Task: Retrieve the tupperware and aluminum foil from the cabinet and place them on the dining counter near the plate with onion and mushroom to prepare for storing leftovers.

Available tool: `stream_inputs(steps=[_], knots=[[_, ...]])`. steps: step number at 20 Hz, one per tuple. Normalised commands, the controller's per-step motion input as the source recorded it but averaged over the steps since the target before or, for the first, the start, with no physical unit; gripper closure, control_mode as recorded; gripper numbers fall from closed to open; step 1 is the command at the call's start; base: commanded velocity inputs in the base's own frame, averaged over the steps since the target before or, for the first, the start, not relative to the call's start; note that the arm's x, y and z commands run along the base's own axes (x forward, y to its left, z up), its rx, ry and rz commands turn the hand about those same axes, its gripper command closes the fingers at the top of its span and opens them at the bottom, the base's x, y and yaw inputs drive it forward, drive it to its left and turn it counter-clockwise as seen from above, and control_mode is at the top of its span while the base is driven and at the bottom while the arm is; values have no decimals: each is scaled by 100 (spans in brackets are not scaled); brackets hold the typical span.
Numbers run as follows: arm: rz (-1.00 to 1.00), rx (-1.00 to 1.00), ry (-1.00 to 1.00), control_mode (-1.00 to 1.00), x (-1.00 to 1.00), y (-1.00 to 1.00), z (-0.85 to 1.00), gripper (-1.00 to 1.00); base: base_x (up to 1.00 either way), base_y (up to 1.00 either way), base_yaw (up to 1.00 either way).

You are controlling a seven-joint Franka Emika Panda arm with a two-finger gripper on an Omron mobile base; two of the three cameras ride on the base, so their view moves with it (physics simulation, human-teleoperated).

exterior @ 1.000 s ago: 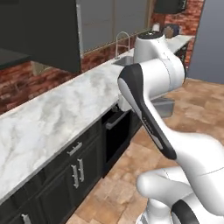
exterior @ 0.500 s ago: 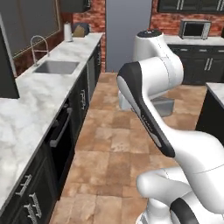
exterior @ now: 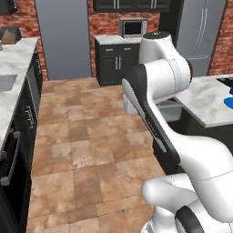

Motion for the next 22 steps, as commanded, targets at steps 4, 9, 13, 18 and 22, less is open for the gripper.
stream_inputs(steps=[4,9,13,18,22], knots=[[0,0,0,100,0,0,0,100,70,-54,-32],[0,0,0,100,0,0,0,100,58,-72,-28],[0,0,0,100,0,0,0,100,9,-80,-26],[0,0,0,100,0,0,0,100,2,-80,-26],[0,0,0,100,0,0,0,100,24,-68,-21]])
